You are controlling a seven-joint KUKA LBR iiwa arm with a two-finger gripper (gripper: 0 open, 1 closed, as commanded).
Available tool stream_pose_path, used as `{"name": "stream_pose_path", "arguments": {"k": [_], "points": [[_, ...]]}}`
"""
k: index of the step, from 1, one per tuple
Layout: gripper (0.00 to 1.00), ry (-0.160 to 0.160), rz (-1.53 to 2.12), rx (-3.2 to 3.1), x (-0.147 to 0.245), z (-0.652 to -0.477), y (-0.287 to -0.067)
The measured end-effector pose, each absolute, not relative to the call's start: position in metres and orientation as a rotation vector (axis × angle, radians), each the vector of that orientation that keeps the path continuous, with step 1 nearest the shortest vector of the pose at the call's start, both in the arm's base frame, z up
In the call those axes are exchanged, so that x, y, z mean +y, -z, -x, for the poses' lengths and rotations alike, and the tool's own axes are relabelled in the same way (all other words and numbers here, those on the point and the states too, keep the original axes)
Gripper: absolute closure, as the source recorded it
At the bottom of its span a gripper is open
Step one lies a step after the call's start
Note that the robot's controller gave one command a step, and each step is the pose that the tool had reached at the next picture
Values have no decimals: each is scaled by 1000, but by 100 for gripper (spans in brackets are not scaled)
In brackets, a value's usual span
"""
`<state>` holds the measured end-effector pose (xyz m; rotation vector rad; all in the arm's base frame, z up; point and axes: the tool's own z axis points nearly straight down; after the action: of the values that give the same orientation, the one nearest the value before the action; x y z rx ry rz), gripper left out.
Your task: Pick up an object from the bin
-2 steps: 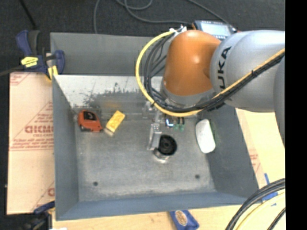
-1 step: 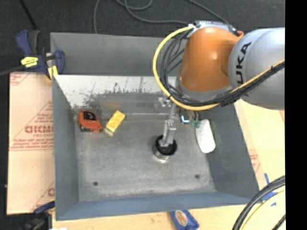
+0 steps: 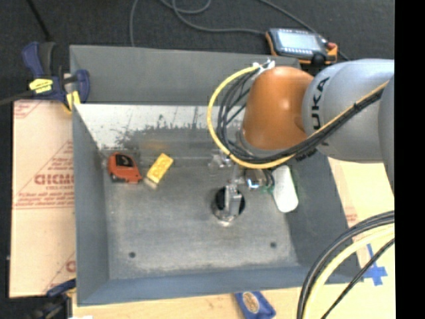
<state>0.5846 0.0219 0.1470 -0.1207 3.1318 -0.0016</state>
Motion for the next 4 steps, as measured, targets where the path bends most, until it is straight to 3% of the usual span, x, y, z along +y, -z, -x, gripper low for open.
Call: {"name": "stream_pose_path", "arguments": {"k": [1, 2, 3, 4], "points": [[0, -2, 52, 3142, 19, -581, -120], [0, 1, 181, 3133, -2, -599, -123], [100, 1, 260, 3121, -58, -578, -86], [100, 0, 258, 3122, -58, -578, -86]]}}
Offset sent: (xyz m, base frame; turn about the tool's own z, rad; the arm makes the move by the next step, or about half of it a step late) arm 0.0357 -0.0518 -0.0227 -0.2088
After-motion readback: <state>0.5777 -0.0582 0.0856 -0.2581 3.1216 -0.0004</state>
